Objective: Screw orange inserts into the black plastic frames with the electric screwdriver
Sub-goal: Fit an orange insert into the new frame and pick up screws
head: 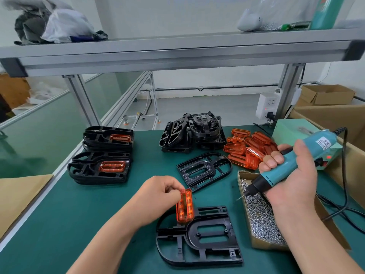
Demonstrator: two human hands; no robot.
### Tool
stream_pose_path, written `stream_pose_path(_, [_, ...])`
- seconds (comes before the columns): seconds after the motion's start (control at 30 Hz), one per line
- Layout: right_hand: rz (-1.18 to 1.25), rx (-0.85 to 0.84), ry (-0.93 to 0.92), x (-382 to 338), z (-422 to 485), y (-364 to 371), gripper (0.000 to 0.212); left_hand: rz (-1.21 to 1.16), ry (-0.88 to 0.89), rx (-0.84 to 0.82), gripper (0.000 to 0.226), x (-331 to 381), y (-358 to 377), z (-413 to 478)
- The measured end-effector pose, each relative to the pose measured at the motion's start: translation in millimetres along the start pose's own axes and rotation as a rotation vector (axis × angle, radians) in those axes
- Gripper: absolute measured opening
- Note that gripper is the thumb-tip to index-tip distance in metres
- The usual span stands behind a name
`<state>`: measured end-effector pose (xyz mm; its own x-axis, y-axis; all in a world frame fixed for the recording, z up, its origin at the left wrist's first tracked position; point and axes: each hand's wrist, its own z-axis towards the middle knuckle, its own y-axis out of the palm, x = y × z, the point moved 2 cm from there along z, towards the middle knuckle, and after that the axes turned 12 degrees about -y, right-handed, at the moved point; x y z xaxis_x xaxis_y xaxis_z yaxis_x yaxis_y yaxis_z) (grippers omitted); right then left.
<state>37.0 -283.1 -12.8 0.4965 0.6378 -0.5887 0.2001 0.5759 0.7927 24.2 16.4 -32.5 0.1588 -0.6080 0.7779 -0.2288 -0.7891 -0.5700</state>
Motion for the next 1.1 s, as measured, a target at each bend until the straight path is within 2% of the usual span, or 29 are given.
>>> stream_pose_path(0.23, [0.005, 0.002, 0.005, 0.4, 0.6, -0.4, 0.03, -0.148, 0.017, -0.022, 0.009, 1.4, -2.1, -1.3])
stream_pose_path(0.5, [0.015, -0.001, 0.005, 0.6, 1.5, -0.4, 0.029, -0.274, 0.048, -0.094, 0.008, 10.7, 2.6, -6.4])
stream_pose_path(0.67, [0.02, -0.004, 0.003, 1.1, 1.5, -0.4, 0.03, -0.217, 0.091, -0.079, 0.012, 14.7, 4.4, -10.4])
stream_pose_path(0.77, [0.02, -0.006, 0.005, 1.5, 1.6, 0.4, 0.03, -0.114, 0.112, -0.067, 0.017, 18.2, 4.8, -14.4])
stream_pose_path(0.87, [0.017, -0.009, 0.006, 1.9, 1.1, 0.4, 0.03, 0.084, 0.173, -0.07, 0.019, 23.4, 7.9, -20.9])
stream_pose_path(1.1, [0.009, -0.016, 0.006, 1.8, -0.5, 1.1, 0.029, 0.647, 0.518, 0.024, 0.025, 54.8, 40.7, -42.7])
